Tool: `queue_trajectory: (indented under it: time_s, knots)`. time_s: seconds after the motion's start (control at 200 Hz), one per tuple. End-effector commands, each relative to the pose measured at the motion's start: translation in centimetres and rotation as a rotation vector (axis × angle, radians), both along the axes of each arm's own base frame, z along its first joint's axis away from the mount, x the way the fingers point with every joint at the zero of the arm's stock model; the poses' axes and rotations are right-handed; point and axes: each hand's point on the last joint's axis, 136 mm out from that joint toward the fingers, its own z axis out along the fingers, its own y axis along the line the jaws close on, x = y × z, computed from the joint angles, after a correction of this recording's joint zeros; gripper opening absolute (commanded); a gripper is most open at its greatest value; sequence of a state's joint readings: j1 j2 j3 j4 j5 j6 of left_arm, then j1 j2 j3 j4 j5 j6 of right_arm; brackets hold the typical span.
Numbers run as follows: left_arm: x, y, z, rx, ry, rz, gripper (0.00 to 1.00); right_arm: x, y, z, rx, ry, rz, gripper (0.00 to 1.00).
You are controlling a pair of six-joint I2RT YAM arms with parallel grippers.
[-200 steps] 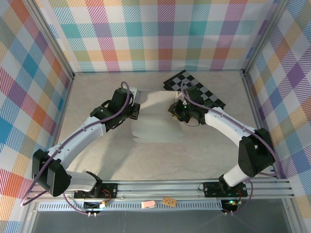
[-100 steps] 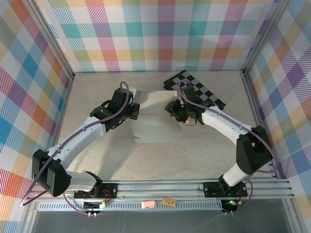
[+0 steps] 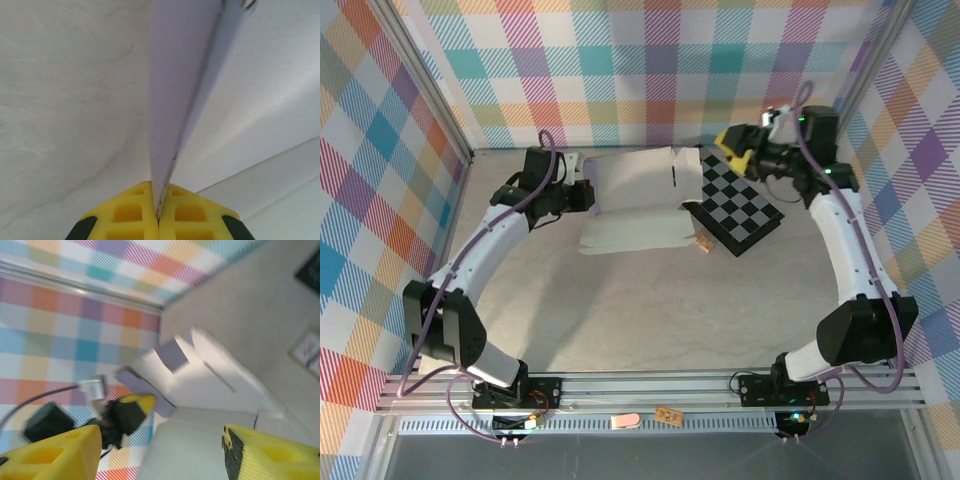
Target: Fold the paper box
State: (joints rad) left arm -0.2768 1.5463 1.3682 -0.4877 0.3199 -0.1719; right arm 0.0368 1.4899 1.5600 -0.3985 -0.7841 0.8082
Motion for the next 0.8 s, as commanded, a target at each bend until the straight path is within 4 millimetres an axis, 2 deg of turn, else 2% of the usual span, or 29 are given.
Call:
queue_trajectory:
  time_s: [0.0, 0.055, 0.13, 0.24, 0.32, 0.48, 0.675, 0.795]
  knots:
    - [-0.2, -1.5, 1.5, -0.169, 0.051, -0.090, 0.00, 0.2, 0.7, -1.0, 0.113, 0.054, 0.134, 0.58]
    - [0.3, -1.5, 1.8, -0.214, 0.066, -0.103, 0.00, 1.1, 0.6, -2.6, 0.113, 0.068, 0.153, 0.56]
    - [0.8, -1.8, 2.2, -0.261, 0.089, -0.137, 0.00, 1.9, 0.8, -4.9, 0.109, 0.082, 0.213, 0.43]
    - [1.2, -2.2, 2.5, -0.309, 0.102, -0.171, 0.00, 2.4, 1.5, -6.2, 0.142, 0.069, 0.321, 0.37]
    - [1.2, -2.5, 2.5, -0.328, 0.114, -0.189, 0.00, 2.5, 1.7, -6.2, 0.148, 0.039, 0.365, 0.37]
    - [1.3, -2.5, 1.9, -0.328, 0.133, -0.188, 0.00, 2.7, 2.4, -4.6, 0.190, -0.018, 0.435, 0.36]
    - [1.6, -2.6, 1.7, -0.331, 0.139, -0.186, 0.00, 1.7, 4.4, -4.2, 0.192, -0.027, 0.499, 0.36]
    - [1.8, -2.6, 1.8, -0.335, 0.139, -0.184, 0.00, 1.1, 5.0, -3.8, 0.190, -0.038, 0.516, 0.40]
